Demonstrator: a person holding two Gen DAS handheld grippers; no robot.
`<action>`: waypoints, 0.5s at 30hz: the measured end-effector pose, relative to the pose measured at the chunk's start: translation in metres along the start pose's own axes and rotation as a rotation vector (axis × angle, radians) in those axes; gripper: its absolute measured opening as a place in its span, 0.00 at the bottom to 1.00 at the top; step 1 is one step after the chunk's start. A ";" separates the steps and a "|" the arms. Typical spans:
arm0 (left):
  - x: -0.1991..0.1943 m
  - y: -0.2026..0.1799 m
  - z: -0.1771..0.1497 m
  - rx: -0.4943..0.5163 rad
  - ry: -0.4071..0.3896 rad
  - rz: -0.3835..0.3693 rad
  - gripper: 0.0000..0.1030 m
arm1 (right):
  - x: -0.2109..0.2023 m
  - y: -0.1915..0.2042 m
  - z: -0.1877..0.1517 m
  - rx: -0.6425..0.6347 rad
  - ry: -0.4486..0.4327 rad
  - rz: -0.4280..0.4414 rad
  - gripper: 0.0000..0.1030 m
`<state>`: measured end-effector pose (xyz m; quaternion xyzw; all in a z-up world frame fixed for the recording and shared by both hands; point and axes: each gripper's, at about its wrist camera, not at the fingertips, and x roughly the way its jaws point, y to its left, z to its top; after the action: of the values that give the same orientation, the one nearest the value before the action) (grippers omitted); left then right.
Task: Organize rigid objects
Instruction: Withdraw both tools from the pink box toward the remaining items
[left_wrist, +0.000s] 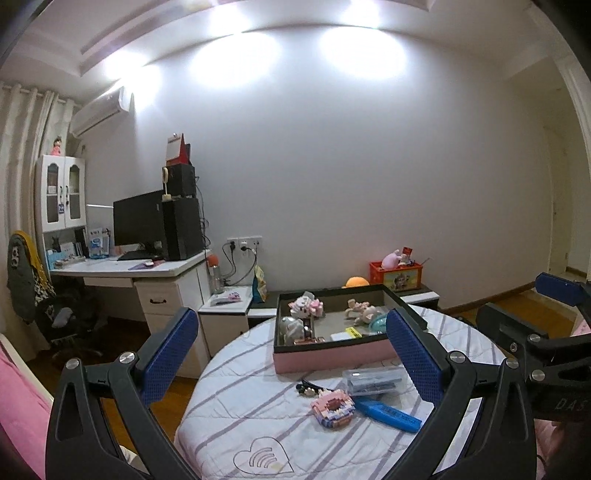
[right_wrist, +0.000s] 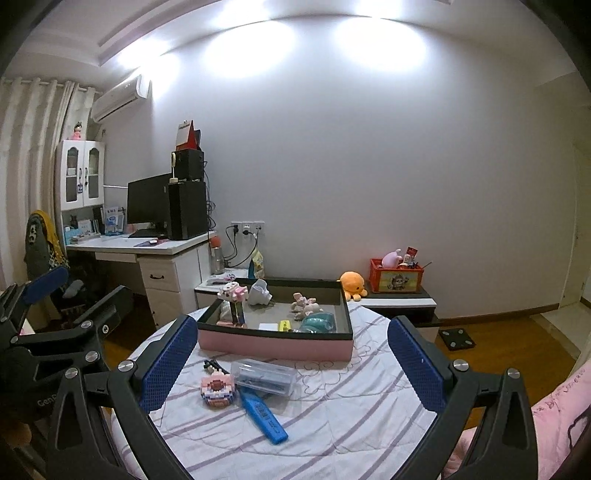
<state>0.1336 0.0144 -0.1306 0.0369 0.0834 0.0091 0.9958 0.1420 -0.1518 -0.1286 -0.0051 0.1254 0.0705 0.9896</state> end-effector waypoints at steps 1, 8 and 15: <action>0.001 0.000 -0.002 -0.003 0.009 -0.006 1.00 | 0.000 0.000 -0.001 -0.002 0.005 -0.002 1.00; 0.017 0.001 -0.020 0.006 0.086 -0.023 1.00 | 0.011 0.001 -0.012 0.003 0.057 0.013 1.00; 0.055 0.005 -0.060 -0.003 0.262 -0.072 1.00 | 0.040 0.002 -0.033 0.015 0.155 0.022 1.00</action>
<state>0.1778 0.0251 -0.1979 0.0310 0.2139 -0.0215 0.9761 0.1716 -0.1453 -0.1703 -0.0017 0.2022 0.0796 0.9761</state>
